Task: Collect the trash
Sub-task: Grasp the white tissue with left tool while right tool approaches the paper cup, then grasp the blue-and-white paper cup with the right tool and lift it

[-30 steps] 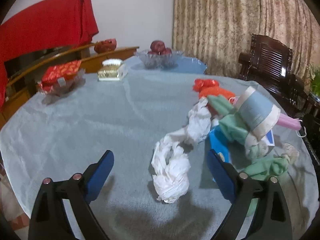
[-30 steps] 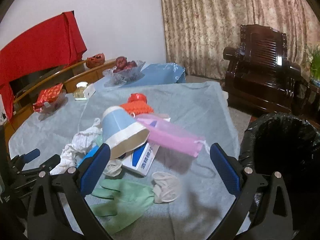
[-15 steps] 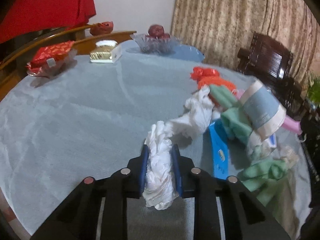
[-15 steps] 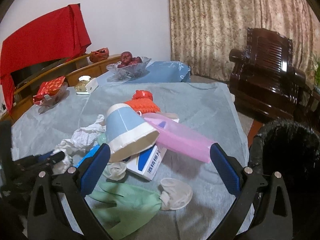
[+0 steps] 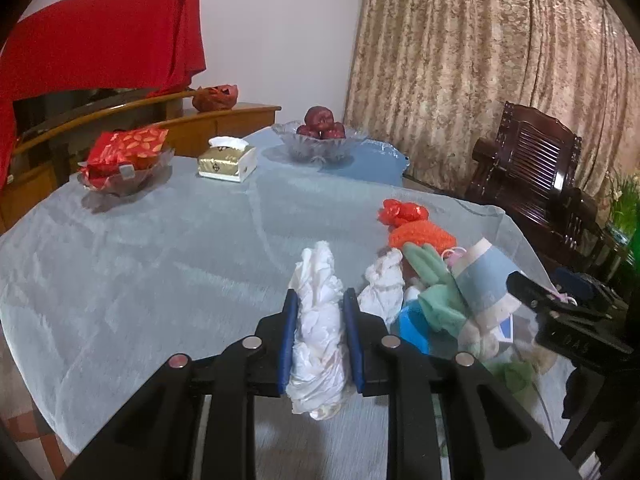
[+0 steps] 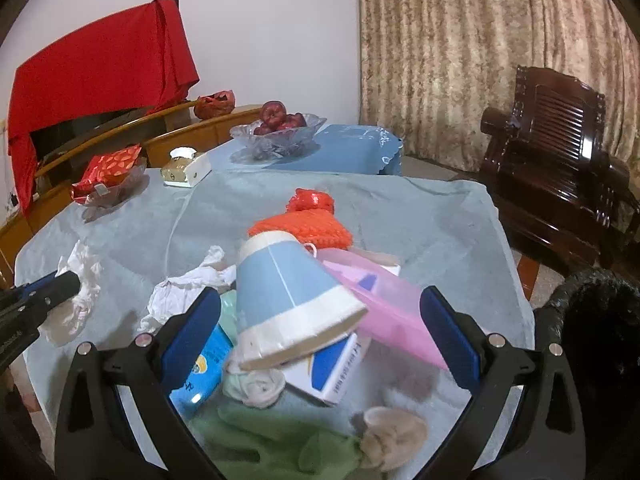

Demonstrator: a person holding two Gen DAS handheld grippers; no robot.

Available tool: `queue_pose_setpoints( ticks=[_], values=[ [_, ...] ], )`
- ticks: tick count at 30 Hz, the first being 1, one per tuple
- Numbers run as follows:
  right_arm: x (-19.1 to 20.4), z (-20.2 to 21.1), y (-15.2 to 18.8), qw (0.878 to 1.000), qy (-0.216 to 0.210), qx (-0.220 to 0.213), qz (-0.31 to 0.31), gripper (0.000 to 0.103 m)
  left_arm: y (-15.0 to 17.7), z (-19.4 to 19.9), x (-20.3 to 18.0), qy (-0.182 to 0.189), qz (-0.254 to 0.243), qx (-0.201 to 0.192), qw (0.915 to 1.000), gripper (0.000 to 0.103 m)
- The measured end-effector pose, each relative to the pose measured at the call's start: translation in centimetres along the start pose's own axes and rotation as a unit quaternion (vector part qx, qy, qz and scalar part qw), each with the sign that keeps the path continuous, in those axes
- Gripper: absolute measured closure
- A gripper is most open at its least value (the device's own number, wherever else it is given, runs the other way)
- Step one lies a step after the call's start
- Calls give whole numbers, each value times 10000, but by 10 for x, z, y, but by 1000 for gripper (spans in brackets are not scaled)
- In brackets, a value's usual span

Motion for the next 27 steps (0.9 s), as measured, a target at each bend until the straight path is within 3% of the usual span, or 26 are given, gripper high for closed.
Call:
queue_pose_setpoints(
  ticks=[13,14,15,19,27],
  values=[
    [12,-44,10,9982,26,531,277,7,-9,-18,-3,-30,6,55,10000,80],
    [12,-45,11,9979,13,584,269,11,-9,-18,-3,-22,2,56,10000,80],
    [13,-47,12,9975,-81,663,239,26,-10,-18,-4,-18,1,57,10000,80],
    [14,-42,11,9966,-253,746,232,32,-10,-17,-6,16,-5,57,10000,80],
    [13,-5,-2,9980,-467,413,110,34,-15,-4,-19,123,-78,-68,9999,80]
  ],
)
Point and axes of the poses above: each gripper's, at about its wrist camera, not at the fingertips, and z roughly against the way its jaws point, x to its left, y to its underside, the point moved 5 cm from there along -z, roughly the way its jaws point, and after that the axes turned 1 degree about -y, right-handed, at the moved point
